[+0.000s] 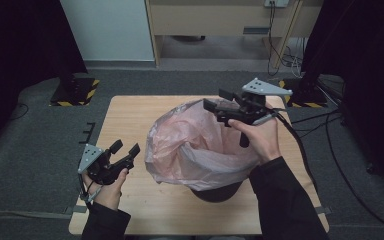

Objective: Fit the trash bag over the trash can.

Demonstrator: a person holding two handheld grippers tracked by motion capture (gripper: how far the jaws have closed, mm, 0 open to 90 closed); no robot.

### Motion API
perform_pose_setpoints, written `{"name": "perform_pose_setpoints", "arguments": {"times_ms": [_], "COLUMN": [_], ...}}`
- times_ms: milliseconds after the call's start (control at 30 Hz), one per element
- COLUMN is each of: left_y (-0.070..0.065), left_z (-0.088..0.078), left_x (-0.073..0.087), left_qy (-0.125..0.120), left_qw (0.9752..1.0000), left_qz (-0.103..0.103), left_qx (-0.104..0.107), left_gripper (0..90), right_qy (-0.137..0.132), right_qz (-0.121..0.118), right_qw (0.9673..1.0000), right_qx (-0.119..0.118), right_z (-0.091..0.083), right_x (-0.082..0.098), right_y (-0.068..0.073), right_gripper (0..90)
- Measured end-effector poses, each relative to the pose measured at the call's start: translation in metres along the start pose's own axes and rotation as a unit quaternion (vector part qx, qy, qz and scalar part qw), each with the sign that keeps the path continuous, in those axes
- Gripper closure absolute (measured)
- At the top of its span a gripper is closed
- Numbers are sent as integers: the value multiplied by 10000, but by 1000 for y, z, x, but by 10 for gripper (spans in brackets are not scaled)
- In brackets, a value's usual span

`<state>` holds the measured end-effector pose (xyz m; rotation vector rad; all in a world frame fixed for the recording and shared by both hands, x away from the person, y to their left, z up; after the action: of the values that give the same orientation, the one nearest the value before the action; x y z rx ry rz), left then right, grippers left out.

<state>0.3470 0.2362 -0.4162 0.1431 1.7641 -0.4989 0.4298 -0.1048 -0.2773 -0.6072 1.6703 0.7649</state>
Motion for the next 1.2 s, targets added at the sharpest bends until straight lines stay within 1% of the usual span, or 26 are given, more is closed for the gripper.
{"name": "perform_pose_setpoints", "arguments": {"times_ms": [33, 67, 100, 200, 233, 267, 300, 333, 367, 400, 467, 533, 600, 700, 733, 767, 800, 900, 933, 967, 1033, 1067, 1100, 1133, 1167, 1200], "left_y": [3, 3, 8, 13, 14, 14, 14, 14, 15, 16, 18, 18, 18, 18, 18, 17, 17, 18, 19, 19, 21, 21, 22, 22, 22, 23], "left_z": [3, 3, 6, 8, 8, 9, 9, 10, 10, 11, 12, 13, 15, 18, 19, 20, 21, 24, 24, 24, 24, 24, 24, 24, 24, 24], "left_x": [5, 5, 12, 19, 20, 20, 21, 21, 22, 23, 26, 29, 30, 33, 35, 36, 38, 42, 43, 43, 44, 44, 45, 45, 45, 45], "left_qy": [91, 91, 257, 393, 403, 419, 434, 432, 448, 470, 519, 567, 613, 673, 715, 743, 775, 863, 879, 888, 908, 904, 905, 910, 910, 925], "left_qw": [9999, 9999, 9996, 9991, 9990, 9990, 9989, 9989, 9989, 9987, 9984, 9981, 9979, 9976, 9974, 9972, 9969, 9962, 9961, 9960, 9958, 9958, 9957, 9957, 9957, 9955], "left_qz": [33, 33, -10, -40, -54, -19, -27, -41, -22, -57, -97, -124, -88, -86, -59, -69, -64, -57, -81, -99, -133, -150, -174, -183, -183, -207], "left_qx": [-35, -35, -100, -169, -162, -160, -163, -161, -156, -161, -183, -182, -170, -130, -115, -106, -88, -31, -25, -23, -32, -29, -35, -39, -39, -24], "left_gripper": [292, 292, 291, 289, 288, 288, 288, 288, 287, 287, 287, 287, 287, 285, 285, 285, 285, 285, 285, 286, 286, 285, 285, 286, 286, 286], "right_qy": [176, 366, 532, 994, 1208, 1466, 1737, 2020, 2249, 2408, 2570, 2664, 2779, 3063, 3142, 3173, 3181, 3167, 3073, 2880, 2231, 1954, 1713, 1540, 1540, 1333], "right_qz": [-21, -55, -63, -23, 24, 90, 112, -31, -116, -89, -74, -81, -109, -200, -228, -280, -291, -178, -128, -89, 39, 92, 126, 134, 134, 150], "right_qw": [9998, 9993, 9985, 9939, 9909, 9867, 9812, 9746, 9690, 9655, 9623, 9597, 9563, 9484, 9455, 9441, 9436, 9437, 9468, 9529, 9705, 9769, 9816, 9844, 9844, 9875], "right_qx": [33, 90, 131, 472, 586, 697, 831, 965, 1018, 983, 891, 897, 899, 793, 824, 847, 864, 939, 950, 946, 910, 855, 834, 845, 845, 831], "right_z": [5, 9, 13, 20, 22, 23, 24, 26, 29, 32, 37, 40, 42, 45, 45, 45, 45, 45, 44, 43, 40, 37, 34, 31, 31, 25], "right_x": [5, 12, 19, 39, 46, 53, 59, 65, 70, 73, 77, 80, 83, 93, 94, 95, 95, 92, 89, 84, 71, 65, 59, 55, 55, 48], "right_y": [0, 0, 0, -8, -12, -16, -19, -21, -23, -22, -21, -21, -21, -20, -21, -22, -23, -23, -23, -22, -21, -21, -21, -22, -22, -23], "right_gripper": [293, 296, 296, 305, 304, 302, 286, 271, 258, 240, 223, 212, 195, 178, 179, 180, 180, 212, 215, 232, 247, 260, 263, 266, 266, 286]}}
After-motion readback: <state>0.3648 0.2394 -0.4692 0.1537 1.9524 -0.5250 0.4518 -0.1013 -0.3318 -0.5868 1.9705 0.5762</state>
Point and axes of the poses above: each handheld gripper's, and its own axes: z roughly forward along the jaws, x roughly out of its underside, y roughly to its left, the point moved 3 cm from there along z, roughly forward along the jaws, and after that the axes turned 2 degrees about -y, right-handed, at the moved point
